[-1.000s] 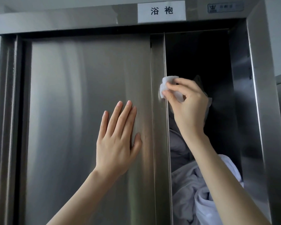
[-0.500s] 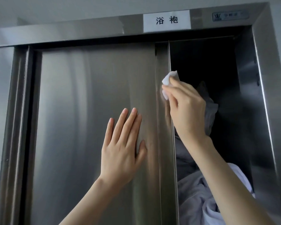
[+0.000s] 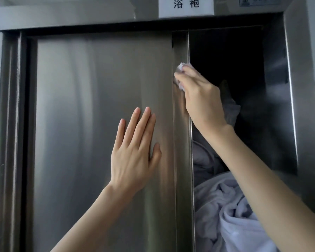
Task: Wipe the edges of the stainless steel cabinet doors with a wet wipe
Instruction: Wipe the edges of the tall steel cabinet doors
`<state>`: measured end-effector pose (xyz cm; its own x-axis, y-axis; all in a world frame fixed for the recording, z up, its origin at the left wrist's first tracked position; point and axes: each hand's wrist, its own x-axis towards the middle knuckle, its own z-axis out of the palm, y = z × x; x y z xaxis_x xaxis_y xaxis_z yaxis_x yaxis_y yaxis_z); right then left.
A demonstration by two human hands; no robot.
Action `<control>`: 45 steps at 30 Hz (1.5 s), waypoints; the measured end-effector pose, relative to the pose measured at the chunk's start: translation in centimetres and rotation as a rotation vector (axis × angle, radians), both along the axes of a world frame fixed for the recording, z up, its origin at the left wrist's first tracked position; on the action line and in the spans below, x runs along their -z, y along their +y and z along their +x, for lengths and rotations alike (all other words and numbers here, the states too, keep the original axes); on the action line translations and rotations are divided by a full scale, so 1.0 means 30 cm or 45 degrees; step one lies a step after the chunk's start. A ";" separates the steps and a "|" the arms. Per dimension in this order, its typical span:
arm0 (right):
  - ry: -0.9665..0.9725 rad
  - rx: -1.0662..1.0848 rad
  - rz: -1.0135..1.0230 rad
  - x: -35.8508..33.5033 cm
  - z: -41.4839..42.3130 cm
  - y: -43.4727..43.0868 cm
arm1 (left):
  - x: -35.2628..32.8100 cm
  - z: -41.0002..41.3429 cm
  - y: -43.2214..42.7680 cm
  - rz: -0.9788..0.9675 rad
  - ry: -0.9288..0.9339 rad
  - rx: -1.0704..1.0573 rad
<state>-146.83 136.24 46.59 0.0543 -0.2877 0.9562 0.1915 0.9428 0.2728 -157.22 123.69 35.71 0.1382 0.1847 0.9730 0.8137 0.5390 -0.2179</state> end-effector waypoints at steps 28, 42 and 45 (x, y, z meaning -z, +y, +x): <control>0.093 -0.226 -0.317 0.781 -0.021 -0.087 | 0.519 -0.076 -0.051 -0.260 0.093 0.073; -0.083 -0.096 -0.414 1.145 -0.018 -0.115 | 0.635 -0.089 -0.080 -0.296 0.026 0.103; -0.169 -0.074 -0.497 1.351 0.006 -0.132 | 0.659 -0.088 -0.082 -0.302 -0.016 0.156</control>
<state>-146.65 132.29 6.05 -0.0716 0.0979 0.9926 0.1221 0.9885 -0.0887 -159.87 121.25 15.93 0.1617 0.3905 0.9063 0.8730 0.3716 -0.3159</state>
